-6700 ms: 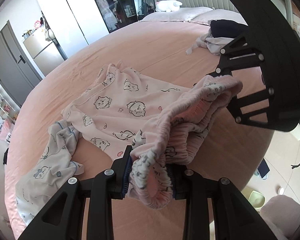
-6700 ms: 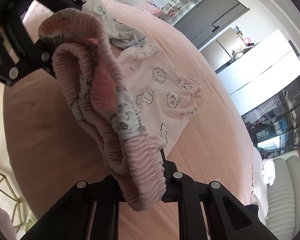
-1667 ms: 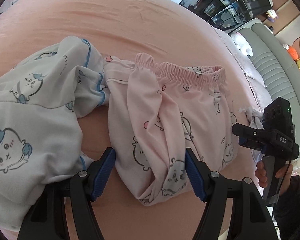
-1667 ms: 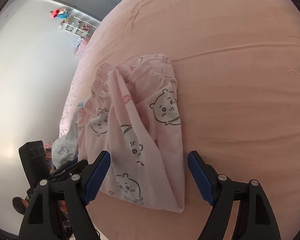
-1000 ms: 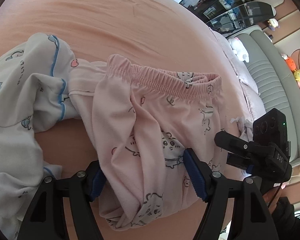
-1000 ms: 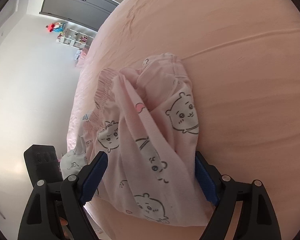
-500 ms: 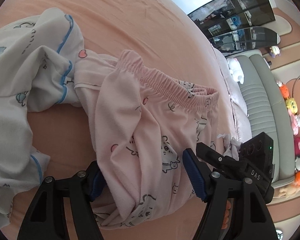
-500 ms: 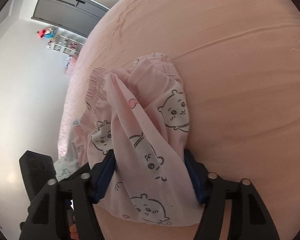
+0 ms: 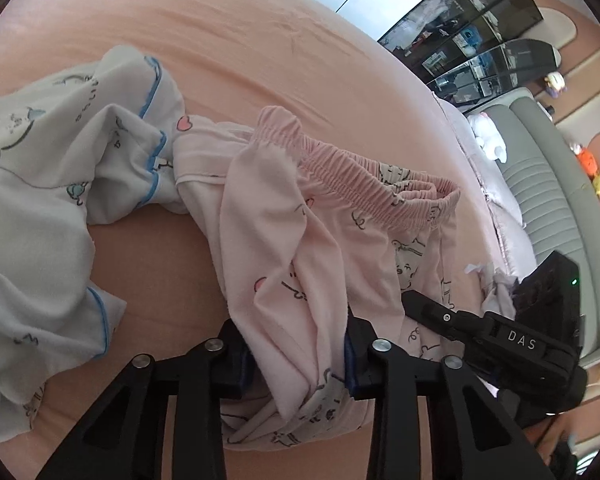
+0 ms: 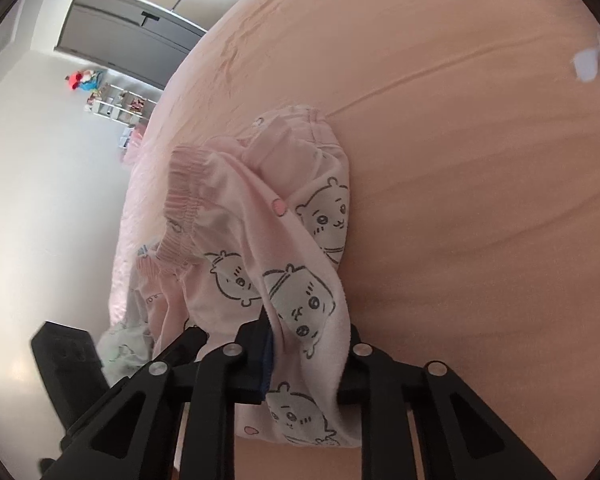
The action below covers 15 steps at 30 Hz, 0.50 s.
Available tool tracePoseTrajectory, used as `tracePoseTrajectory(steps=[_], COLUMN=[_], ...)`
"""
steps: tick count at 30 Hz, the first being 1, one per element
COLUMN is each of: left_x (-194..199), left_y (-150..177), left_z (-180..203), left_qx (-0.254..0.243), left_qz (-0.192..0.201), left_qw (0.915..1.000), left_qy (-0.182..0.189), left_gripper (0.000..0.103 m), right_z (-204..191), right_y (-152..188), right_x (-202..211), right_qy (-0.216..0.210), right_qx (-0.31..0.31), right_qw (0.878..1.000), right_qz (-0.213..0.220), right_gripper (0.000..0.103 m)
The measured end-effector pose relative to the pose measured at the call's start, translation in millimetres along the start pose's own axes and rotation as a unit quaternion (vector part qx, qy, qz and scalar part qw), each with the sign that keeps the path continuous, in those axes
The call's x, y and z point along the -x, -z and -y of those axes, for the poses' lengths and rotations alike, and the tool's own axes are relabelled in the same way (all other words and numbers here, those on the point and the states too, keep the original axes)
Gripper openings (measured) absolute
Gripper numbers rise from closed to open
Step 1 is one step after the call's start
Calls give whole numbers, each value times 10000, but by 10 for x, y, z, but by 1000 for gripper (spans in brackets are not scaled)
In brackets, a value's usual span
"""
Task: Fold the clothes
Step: 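Lift the folded pants with both grippers and carry them toward the bed center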
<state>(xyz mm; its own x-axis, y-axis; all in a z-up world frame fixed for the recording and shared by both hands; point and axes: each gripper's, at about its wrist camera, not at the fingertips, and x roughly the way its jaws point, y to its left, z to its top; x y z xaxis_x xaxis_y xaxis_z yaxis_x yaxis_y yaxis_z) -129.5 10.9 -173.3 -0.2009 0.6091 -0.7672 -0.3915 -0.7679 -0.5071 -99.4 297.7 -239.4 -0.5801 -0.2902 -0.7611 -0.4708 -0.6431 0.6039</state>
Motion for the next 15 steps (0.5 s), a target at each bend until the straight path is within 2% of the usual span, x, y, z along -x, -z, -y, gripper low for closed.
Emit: tracePoseTrajectory(steps=[6, 11, 15], left_x=[94, 183, 290], left_y=[39, 33, 52], left_z=[121, 255, 336], left_qx=[-261, -477, -639], left_qz=[234, 320, 441], left_qw=[9994, 9983, 9969], left_qy=[-58, 75, 139], left_gripper=[19, 19, 19], right_z=[-278, -599, -803], right_y=[93, 292, 403], right_x=[143, 330, 467], right_qy=[466, 822, 1005], right_qx=[619, 1598, 2086], right_qw=[9965, 9813, 9692], right_qz=[326, 685, 844], right_gripper=[12, 12, 12])
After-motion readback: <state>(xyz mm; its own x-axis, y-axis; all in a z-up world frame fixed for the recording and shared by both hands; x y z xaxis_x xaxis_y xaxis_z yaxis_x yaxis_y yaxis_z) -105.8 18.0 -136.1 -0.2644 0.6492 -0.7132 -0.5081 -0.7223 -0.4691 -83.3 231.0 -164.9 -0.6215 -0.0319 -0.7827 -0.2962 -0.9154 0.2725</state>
